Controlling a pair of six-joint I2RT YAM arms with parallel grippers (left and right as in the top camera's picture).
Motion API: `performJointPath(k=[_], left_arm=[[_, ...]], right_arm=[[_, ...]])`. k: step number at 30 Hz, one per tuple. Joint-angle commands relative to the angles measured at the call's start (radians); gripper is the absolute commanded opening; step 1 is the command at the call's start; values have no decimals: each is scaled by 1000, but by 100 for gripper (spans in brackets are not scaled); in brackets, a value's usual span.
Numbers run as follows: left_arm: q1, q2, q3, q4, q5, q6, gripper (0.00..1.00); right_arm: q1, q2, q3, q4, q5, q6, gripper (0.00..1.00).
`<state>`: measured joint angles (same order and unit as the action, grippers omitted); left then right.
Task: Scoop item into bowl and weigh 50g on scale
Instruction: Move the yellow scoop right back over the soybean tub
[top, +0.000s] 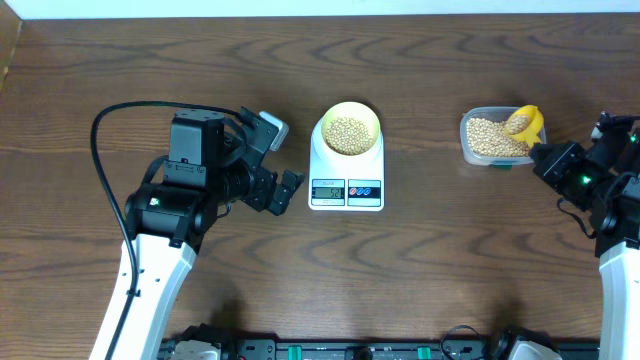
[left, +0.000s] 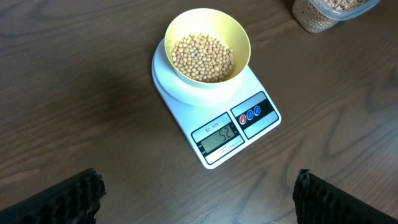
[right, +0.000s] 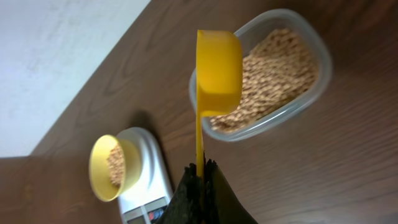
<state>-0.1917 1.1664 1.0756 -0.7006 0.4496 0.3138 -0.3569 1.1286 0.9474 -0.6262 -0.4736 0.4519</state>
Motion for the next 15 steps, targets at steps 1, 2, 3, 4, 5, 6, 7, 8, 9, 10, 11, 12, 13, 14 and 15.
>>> performJointPath(k=[1, 2, 3, 4, 5, 6, 7, 8, 9, 10, 11, 12, 13, 14, 15], left_arm=[[0, 3, 6, -2, 9, -5, 100], [0, 3, 6, -2, 9, -5, 100], [0, 3, 6, -2, 9, -5, 100], [0, 3, 6, -2, 9, -5, 100], [0, 3, 6, -2, 9, -5, 100], [0, 3, 6, -2, 9, -5, 100], [0, 3, 6, -2, 9, -5, 100], [0, 3, 6, -2, 9, -5, 100], [0, 3, 6, -2, 9, -5, 100], [0, 3, 6, -2, 9, -5, 100], [0, 3, 6, -2, 9, -5, 100], [0, 3, 6, -2, 9, -5, 100], [0, 3, 6, -2, 9, -5, 100], [0, 3, 6, -2, 9, -5, 100], [0, 3, 6, -2, 9, -5, 100]], right_arm=[[-4, 20, 4, 5, 56, -65, 1], [-1, 33, 4, 3, 56, -99, 1], [4, 47, 4, 3, 57, -131, 1], [6, 56, 4, 5, 56, -151, 1], [8, 66, 4, 6, 57, -169, 1], [13, 86, 4, 13, 56, -218, 1], [15, 98, 4, 19, 57, -251, 1], [19, 112, 4, 30, 57, -294, 1], [20, 120, 4, 34, 57, -321, 1], [23, 129, 4, 41, 58, -353, 1], [26, 135, 4, 45, 58, -387, 1], [37, 142, 4, 48, 76, -441, 1], [45, 142, 4, 49, 102, -463, 1], [61, 142, 4, 50, 146, -488, 1], [90, 141, 4, 51, 224, -521, 1]])
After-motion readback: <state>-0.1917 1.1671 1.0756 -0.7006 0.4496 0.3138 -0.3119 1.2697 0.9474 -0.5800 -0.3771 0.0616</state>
